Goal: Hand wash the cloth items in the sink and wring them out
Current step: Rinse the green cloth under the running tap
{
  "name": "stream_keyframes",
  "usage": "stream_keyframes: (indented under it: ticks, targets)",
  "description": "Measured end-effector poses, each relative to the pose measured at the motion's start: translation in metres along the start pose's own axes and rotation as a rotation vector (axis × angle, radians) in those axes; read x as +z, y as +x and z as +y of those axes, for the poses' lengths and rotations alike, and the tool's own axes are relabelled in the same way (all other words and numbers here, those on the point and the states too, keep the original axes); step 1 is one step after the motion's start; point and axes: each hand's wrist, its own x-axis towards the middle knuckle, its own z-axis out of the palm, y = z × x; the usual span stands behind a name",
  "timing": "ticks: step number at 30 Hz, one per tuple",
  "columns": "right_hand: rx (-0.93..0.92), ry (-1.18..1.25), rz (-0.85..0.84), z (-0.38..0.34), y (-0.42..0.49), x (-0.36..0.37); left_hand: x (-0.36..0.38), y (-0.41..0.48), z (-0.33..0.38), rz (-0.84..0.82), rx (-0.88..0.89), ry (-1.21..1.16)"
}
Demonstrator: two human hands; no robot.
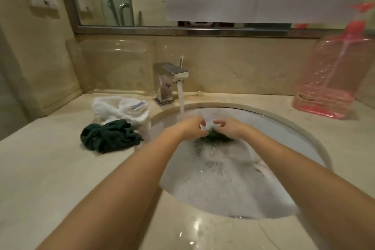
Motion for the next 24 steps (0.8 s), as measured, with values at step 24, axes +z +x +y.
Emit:
stream_keyframes:
  ticks: [24]
  targets:
    - [-0.050,0.611,0.255,-0.080,-0.016,-0.027,-0.039,-0.037,-0.031,0.353,-0.167,-1.005]
